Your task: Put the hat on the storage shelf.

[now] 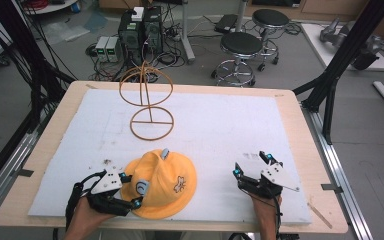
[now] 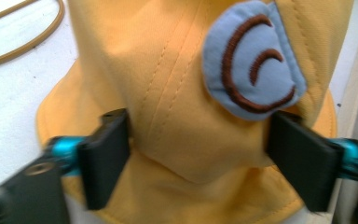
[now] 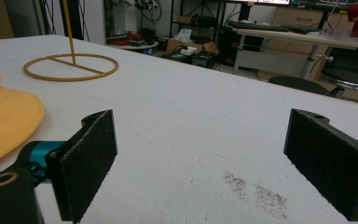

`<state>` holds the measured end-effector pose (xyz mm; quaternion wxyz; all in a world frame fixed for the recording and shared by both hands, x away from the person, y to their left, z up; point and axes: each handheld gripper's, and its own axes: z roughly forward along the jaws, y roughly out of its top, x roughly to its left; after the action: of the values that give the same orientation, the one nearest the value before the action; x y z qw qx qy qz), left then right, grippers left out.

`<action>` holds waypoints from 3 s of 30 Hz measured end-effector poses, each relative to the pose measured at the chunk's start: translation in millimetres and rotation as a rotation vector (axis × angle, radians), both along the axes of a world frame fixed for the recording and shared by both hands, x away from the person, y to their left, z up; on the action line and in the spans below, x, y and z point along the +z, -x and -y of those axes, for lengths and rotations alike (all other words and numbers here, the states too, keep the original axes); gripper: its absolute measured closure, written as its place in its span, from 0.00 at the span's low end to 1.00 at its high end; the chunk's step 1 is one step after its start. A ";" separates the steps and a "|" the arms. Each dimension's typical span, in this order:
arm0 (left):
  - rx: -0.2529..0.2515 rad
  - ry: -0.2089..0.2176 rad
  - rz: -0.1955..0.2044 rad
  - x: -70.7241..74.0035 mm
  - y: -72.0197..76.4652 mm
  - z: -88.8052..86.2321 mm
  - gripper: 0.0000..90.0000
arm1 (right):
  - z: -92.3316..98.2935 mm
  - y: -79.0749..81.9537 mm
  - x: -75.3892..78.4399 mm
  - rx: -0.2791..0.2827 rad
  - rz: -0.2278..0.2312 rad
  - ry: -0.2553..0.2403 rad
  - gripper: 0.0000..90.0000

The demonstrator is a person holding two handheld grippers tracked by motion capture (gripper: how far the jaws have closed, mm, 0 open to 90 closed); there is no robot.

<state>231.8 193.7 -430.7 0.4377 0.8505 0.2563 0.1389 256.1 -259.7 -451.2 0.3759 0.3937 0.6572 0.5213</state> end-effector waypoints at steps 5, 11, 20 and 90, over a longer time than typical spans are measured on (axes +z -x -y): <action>0.004 0.002 -0.010 -2.2 -3.5 2.1 0.47 | 0.1 0.1 0.0 -0.001 -0.003 -0.004 0.09; -0.009 -0.005 -0.014 -3.2 -5.0 5.3 0.73 | 0.3 0.1 0.1 0.000 -0.003 -0.002 0.09; -0.002 0.010 -0.039 -0.5 -5.5 5.2 0.90 | 1.0 -0.5 0.1 0.000 0.003 -0.002 0.09; 0.144 0.230 0.208 223.0 -113.2 -14.3 0.91 | 0.4 -0.8 0.2 0.002 -0.008 -0.008 0.09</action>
<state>345.1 208.0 -207.6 0.5452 0.7553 0.2841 0.2272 256.9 -260.1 -451.0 0.3712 0.3966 0.6571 0.5226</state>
